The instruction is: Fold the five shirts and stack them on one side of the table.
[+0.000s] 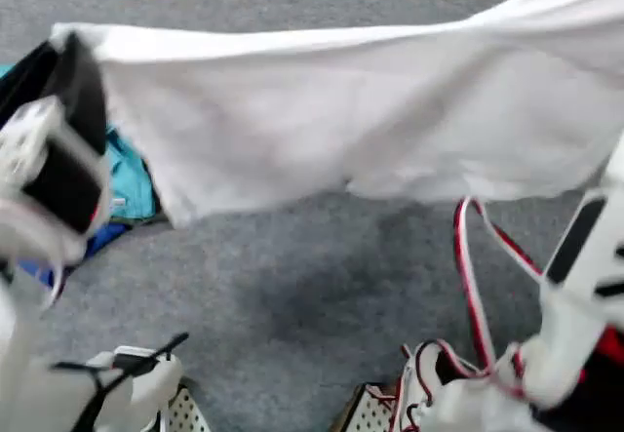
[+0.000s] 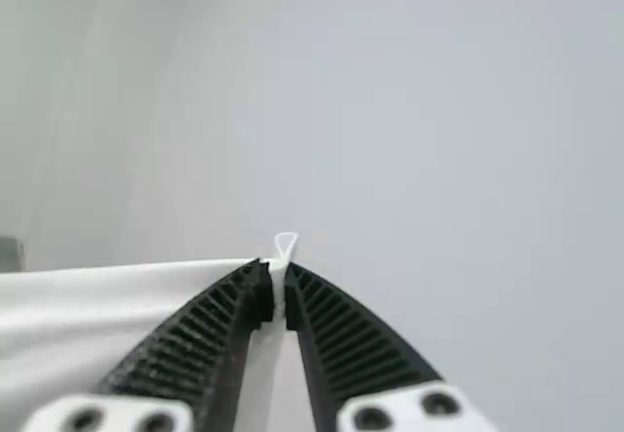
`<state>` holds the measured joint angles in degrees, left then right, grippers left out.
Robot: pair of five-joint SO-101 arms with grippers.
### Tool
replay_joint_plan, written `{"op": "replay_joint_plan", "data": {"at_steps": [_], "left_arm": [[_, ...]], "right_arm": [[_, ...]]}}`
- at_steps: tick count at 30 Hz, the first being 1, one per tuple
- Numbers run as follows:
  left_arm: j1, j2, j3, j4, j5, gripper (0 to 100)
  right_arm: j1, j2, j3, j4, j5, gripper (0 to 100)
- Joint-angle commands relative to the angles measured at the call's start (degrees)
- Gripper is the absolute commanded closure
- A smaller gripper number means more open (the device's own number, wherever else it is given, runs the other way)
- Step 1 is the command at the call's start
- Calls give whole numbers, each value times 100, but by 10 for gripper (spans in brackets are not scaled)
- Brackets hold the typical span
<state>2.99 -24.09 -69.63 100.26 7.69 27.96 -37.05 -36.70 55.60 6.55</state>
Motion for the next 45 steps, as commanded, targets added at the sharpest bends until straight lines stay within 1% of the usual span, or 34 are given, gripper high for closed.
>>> {"op": "replay_joint_plan", "data": {"at_steps": [1, 4, 7, 10, 15, 16, 18, 20, 23, 25, 28, 32, 34, 35, 36, 38, 41, 45], "left_arm": [[-114, -391, -132, 44, -79, 982], [-114, -681, -26, 53, -79, 982], [-114, -1051, 624, 53, -79, 982], [-105, -1446, 1679, 53, -88, 982], [-97, -1877, 3666, 0, -88, 982], [-97, -1886, 4070, -9, -88, 982], [-97, -1859, 4905, -246, -88, 982], [-97, -1833, 5767, -809, -88, 982], [-369, -1815, 6971, -2048, -44, 982], [-510, -1807, 7736, -3182, -35, 982], [-642, -1736, 8879, -5169, -35, 982], [-651, -1341, 9890, -7763, -35, 982], [-580, -971, 10145, -8756, -53, 982], [-545, -752, 10198, -9108, -70, 982], [-527, -514, 10163, -9336, -70, 982], [-527, 4, 9899, -9459, -70, 982], [-571, 716, 9266, -9169, -44, 982], [-580, 1270, 8659, -8492, -70, 982]], "right_arm": [[-4, 48, -655, -132, -26, 995], [40, 40, -1015, -62, -18, 995], [22, 40, -1314, 369, 255, 995], [4, 40, -1464, 879, 545, 995], [-4, 92, -1437, 1653, 580, 995], [-13, 110, -1323, 1793, 571, 995], [-268, 136, -919, 1943, 571, 995], [-532, 180, -391, 1934, 580, 995], [-822, 251, 699, 1626, 580, 995], [-1077, 356, 1490, 1125, 580, 995], [-1253, 585, 2571, 220, 580, 995], [-1490, 892, 3503, -932, 580, 995], [-1622, 1051, 3749, -1354, 580, 995], [-1692, 1147, 3820, -1521, 580, 995], [-1754, 1244, 3864, -1670, 580, 995], [-1824, 1473, 3864, -1881, 580, 995], [-1877, 1745, 3846, -2013, 580, 995], [-1833, 1868, 3890, -1960, 580, 995]]}}
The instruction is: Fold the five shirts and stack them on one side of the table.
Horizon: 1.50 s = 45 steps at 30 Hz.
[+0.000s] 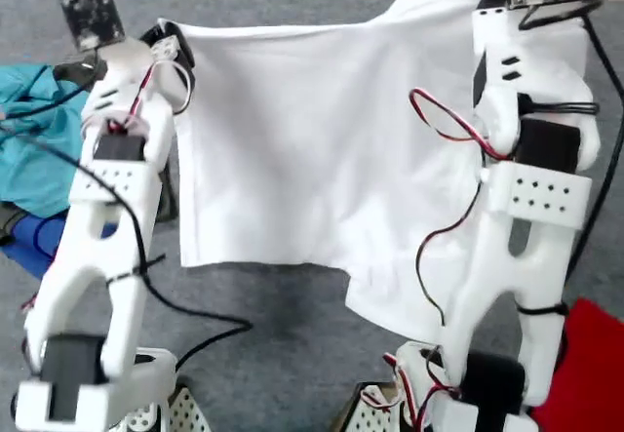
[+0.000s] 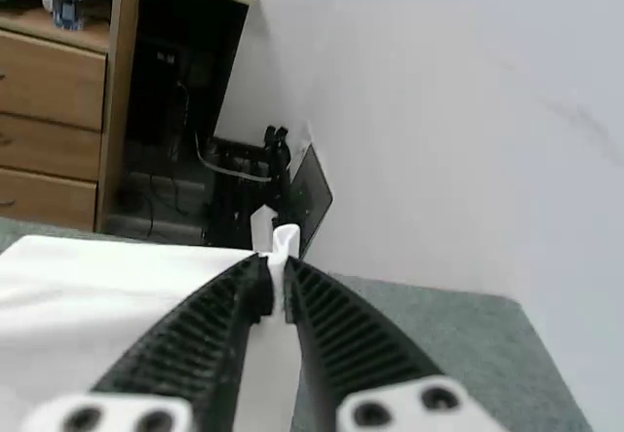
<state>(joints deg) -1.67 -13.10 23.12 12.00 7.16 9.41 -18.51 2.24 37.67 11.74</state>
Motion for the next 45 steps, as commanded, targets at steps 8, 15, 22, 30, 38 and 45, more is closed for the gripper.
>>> {"op": "replay_joint_plan", "data": {"at_steps": [8, 15, 22, 30, 38, 45], "left_arm": [[-97, 180, -747, 1767, -26, 982], [-70, -664, -686, 3710, -62, 982], [-105, -1420, -677, 4686, -352, 982], [-97, -1473, -677, 3182, -352, 982], [-70, -1473, -554, 2743, -352, 982], [-62, -1481, 9, 2734, -378, 982]], "right_arm": [[31, -13, -48, 1213, 774, 995], [338, -13, -48, 2963, 1916, 995], [910, -268, -48, 3420, 2444, 995], [699, 163, -57, -413, 2435, 995], [356, 1086, -48, -2532, 2444, 995], [400, 1763, -4, -2505, 2435, 995]]}}
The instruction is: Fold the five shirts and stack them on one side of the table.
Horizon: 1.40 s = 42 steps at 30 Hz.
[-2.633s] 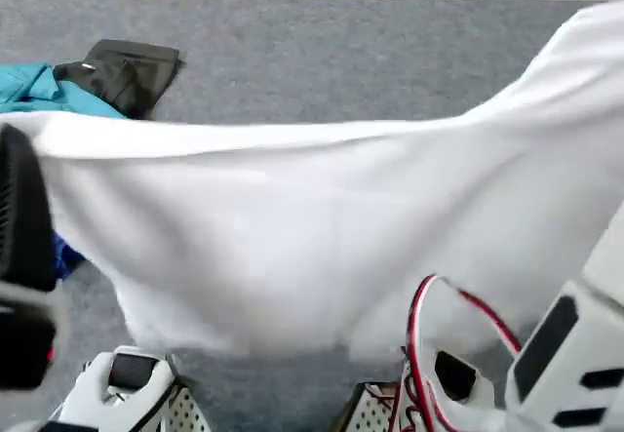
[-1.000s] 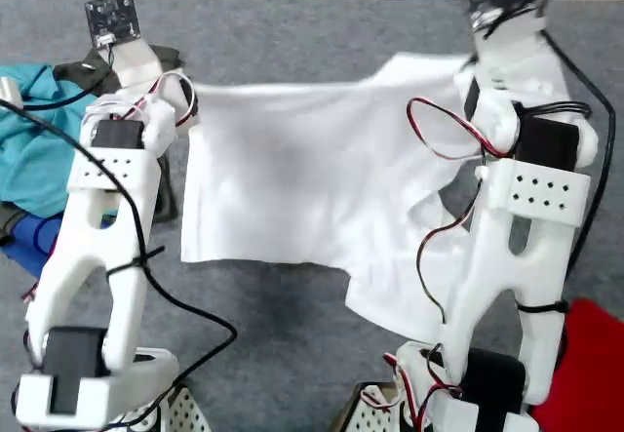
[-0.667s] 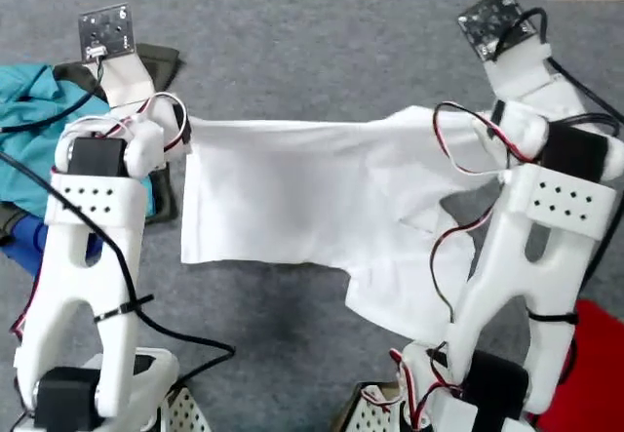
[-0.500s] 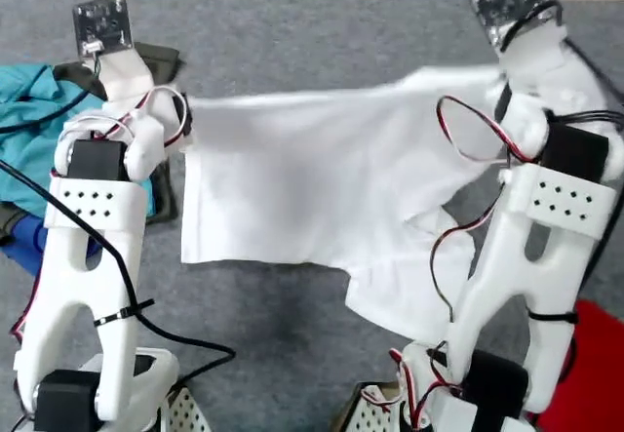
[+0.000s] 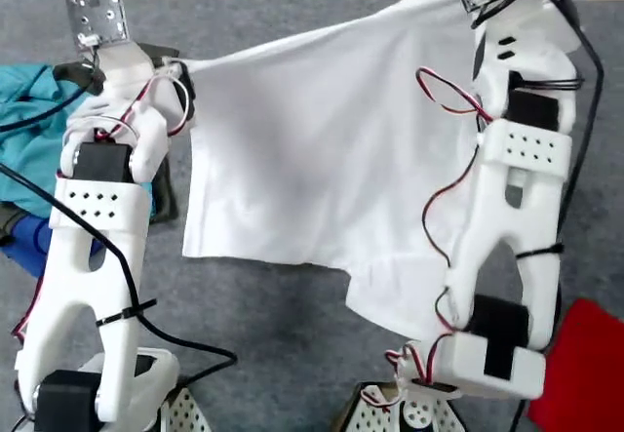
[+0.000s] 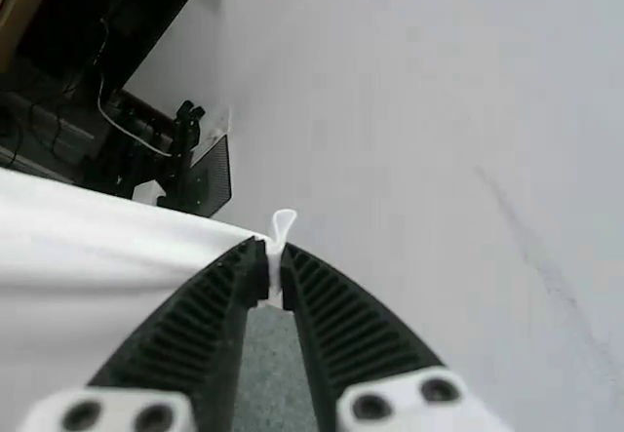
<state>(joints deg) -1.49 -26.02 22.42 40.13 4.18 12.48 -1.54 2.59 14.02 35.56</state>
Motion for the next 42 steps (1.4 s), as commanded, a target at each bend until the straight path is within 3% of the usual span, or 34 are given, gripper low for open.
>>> {"op": "replay_joint_plan", "data": {"at_steps": [1, 10, 12, 20, 26, 35, 42], "left_arm": [[-79, -198, 149, -79, -79, 982], [-132, -233, 299, -35, -88, 982], [-132, -242, 290, 18, -88, 982], [290, -558, 281, 1802, -510, 982], [396, -1270, 1468, 1960, -580, 982], [167, -2791, 3297, 1996, -580, 982], [141, -3477, 3833, 1960, -571, 982]], "right_arm": [[92, 101, -48, 26, 79, 995], [92, -400, -40, 2488, 123, 995], [92, -558, -40, 3103, 413, 995], [110, -1174, -31, 5301, 1204, 995], [488, -1648, 154, 6541, 1319, 995], [1385, -3266, 2308, 7147, 2347, 995], [1982, -4822, 3837, 7147, 2505, 995]]}}
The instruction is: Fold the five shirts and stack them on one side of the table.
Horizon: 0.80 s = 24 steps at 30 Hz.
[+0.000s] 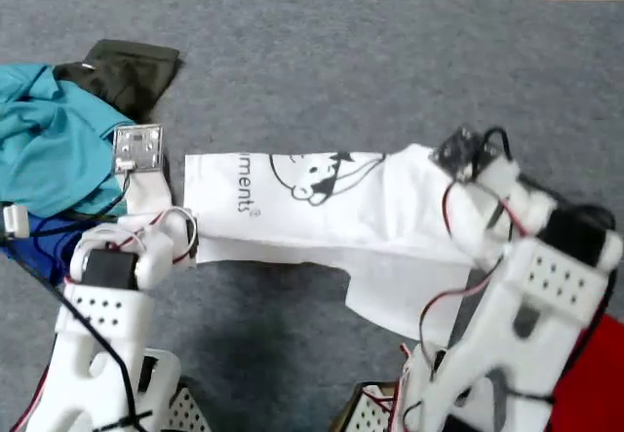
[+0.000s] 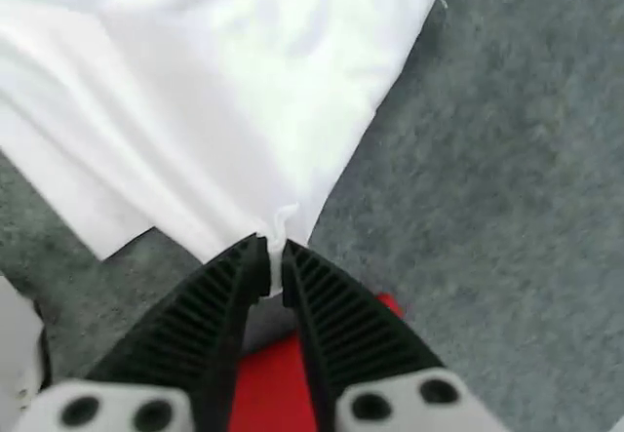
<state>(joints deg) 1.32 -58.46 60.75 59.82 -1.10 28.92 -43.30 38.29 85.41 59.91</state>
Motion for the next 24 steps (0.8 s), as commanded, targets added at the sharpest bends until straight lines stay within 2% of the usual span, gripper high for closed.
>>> {"op": "replay_joint_plan", "data": {"at_steps": [1, 7, 16, 24], "left_arm": [[-141, -277, -18, -18, -44, 982], [-114, -251, 97, -9, -53, 982], [-105, -295, 976, -62, -53, 982], [-105, -251, 1521, -1081, -53, 982]], "right_arm": [[400, -857, 347, 35, 70, 995], [426, -1675, 919, 422, 176, 995], [426, -1930, 1833, 404, 273, 995], [242, -1930, 2079, 264, 281, 995]]}}
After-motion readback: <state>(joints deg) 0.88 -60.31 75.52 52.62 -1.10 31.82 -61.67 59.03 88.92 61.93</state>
